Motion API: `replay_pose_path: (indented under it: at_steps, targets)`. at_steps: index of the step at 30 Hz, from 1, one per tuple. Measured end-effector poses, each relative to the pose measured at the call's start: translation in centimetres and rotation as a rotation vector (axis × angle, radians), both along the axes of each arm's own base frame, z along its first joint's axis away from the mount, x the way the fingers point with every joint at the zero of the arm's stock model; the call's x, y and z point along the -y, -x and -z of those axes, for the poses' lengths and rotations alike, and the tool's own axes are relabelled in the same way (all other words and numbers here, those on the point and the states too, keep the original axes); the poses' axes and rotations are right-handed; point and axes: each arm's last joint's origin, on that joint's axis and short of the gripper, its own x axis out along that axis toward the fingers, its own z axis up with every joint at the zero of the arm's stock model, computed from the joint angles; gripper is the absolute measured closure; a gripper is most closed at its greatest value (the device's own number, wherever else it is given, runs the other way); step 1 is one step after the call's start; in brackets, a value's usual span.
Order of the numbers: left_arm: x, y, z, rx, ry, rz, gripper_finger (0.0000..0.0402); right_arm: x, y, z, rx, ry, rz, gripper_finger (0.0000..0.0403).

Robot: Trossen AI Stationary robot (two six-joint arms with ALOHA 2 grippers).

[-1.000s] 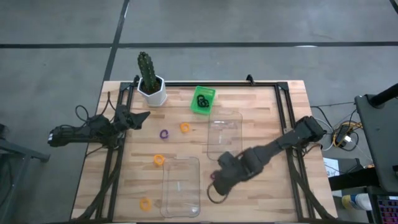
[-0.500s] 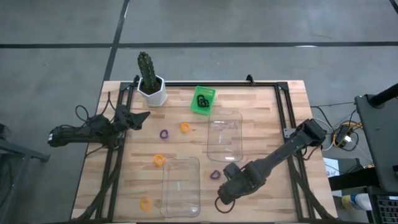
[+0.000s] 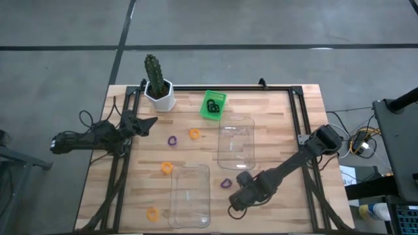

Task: Sort spring keychains
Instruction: Put the bottom violet spring keychain into the top transparent bin

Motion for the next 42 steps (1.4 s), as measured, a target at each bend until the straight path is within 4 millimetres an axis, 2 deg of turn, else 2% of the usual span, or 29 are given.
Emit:
replay_pose_path:
  at_steps: [3, 14, 28, 42]
  targets:
    - [0.0, 0.0, 0.0, -0.002, -0.004, -0.001, 0.0401, 0.4, 0.3, 0.9, -0.020, 0.010, 0.018, 0.0229]
    - [0.0, 0.0, 0.0, -0.001, 0.000, 0.000, 0.0401, 1.1, 0.6, 1.9, -0.006, 0.081, 0.058, 0.0240]
    - [0.0, 0.0, 0.0, 0.000, 0.001, 0.000, 0.0401, 0.9, 0.2, 2.6, 0.028, 0.032, 0.156, 0.0270]
    - [0.0, 0.0, 0.0, 0.002, -0.001, 0.000, 0.0401, 0.6, -0.2, 4.0, 0.009, 0.023, 0.145, 0.0299]
